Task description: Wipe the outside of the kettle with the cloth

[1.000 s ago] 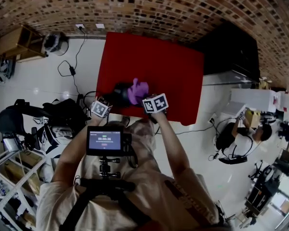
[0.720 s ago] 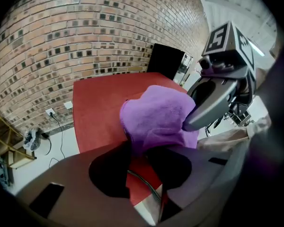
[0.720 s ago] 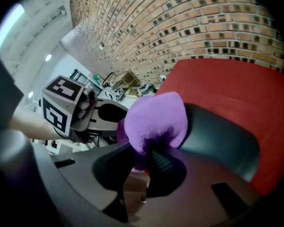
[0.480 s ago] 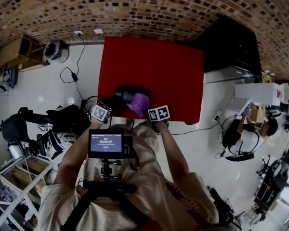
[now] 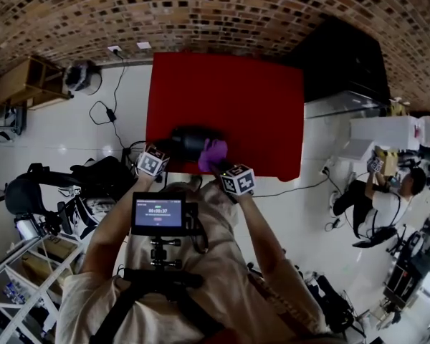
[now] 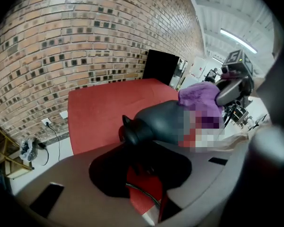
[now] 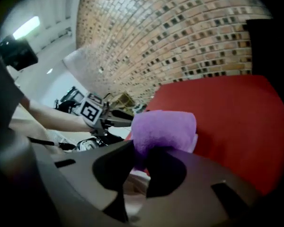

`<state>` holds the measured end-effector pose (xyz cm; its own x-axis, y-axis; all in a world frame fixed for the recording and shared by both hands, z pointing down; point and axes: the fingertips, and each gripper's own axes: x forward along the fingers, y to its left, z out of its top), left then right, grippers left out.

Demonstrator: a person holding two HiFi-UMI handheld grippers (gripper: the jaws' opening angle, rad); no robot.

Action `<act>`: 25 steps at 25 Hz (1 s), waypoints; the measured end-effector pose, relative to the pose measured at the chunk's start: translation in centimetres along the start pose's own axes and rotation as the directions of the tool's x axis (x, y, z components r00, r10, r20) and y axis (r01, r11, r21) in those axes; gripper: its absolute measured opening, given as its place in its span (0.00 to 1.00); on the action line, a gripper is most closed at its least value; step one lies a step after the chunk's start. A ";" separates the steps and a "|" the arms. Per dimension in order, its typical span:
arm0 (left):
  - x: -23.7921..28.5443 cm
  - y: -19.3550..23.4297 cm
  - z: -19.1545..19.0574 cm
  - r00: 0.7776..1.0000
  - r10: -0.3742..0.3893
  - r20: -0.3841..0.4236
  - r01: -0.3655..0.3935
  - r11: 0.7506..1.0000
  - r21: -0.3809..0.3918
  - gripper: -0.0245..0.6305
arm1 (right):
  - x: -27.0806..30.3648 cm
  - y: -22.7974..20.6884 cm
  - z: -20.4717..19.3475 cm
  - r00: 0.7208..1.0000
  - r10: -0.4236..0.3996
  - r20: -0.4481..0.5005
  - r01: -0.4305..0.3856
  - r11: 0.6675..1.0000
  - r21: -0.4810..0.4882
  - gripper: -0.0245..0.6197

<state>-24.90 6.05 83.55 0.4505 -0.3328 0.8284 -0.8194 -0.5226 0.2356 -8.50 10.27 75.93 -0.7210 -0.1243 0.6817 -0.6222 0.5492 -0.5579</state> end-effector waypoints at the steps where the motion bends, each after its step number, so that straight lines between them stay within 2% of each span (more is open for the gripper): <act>1: 0.1 0.3 0.2 1.000 0.005 0.001 -0.005 1.000 0.009 0.19 | 1.6 2.1 0.3 0.999 0.039 -0.007 -0.040 0.999 -0.037 0.15; 3: 0.2 0.7 0.5 1.000 0.006 -0.006 -0.006 1.000 0.026 0.19 | 5.8 5.0 -0.5 0.994 0.093 -0.062 -0.096 0.994 -0.050 0.15; 5: 0.2 0.6 0.6 0.999 -0.006 -0.033 0.007 0.999 0.042 0.19 | 10.0 6.5 -1.4 0.987 0.122 -0.100 -0.121 0.993 0.014 0.15; 7: 0.5 0.6 0.5 0.998 -0.009 -0.062 0.014 0.997 0.078 0.19 | 13.4 6.6 -2.2 0.986 0.139 -0.093 -0.125 0.981 0.146 0.15; 9: 0.9 0.9 0.6 0.998 -0.004 -0.069 0.013 0.993 0.121 0.19 | 15.5 5.2 -3.2 0.988 0.141 -0.067 -0.115 0.948 0.296 0.15; 11: 0.9 1.1 0.9 0.998 -0.001 -0.070 0.011 0.990 0.142 0.19 | 15.8 3.3 -3.9 0.990 0.137 -0.034 -0.112 0.907 0.406 0.15; 16: 1.2 0.5 1.8 0.998 -0.003 -0.067 0.016 0.982 0.187 0.14 | 11.6 -2.0 -6.5 0.997 0.073 -0.003 -0.063 0.884 0.463 0.15; 18: 1.3 0.4 2.1 0.998 0.014 -0.063 0.000 0.974 0.226 0.11 | 9.2 -5.4 -8.0 1.000 0.025 0.017 -0.030 0.856 0.516 0.15; 20: 1.3 0.5 2.6 0.998 0.025 -0.052 -0.011 0.968 0.252 0.11 | 6.1 -10.1 -9.0 0.995 -0.080 0.059 0.030 0.807 0.590 0.15; 22: 1.1 0.5 2.9 0.999 0.020 -0.040 -0.009 0.967 0.255 0.10 | 2.1 -15.4 -8.9 0.968 -0.215 0.131 0.074 0.742 0.667 0.15; 23: 1.1 0.5 2.8 0.999 0.014 -0.039 -0.004 0.969 0.249 0.10 | 0.0 -17.6 -8.2 0.947 -0.268 0.179 0.075 0.724 0.686 0.15; 24: 1.0 0.5 2.7 0.999 0.008 -0.041 0.002 0.970 0.242 0.11 | -2.1 -19.1 -7.0 0.924 -0.302 0.233 0.064 0.724 0.687 0.15; 25: 0.9 0.4 2.5 0.999 0.004 -0.048 0.008 0.972 0.236 0.11 | -4.0 -20.1 -5.6 0.905 -0.317 0.283 0.049 0.741 0.670 0.15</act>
<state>-23.93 3.57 83.14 0.4298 -0.2965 0.8529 -0.7088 -0.6960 0.1152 8.57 4.36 87.10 -0.5420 -0.5207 0.6596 -0.7007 -0.1534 -0.6968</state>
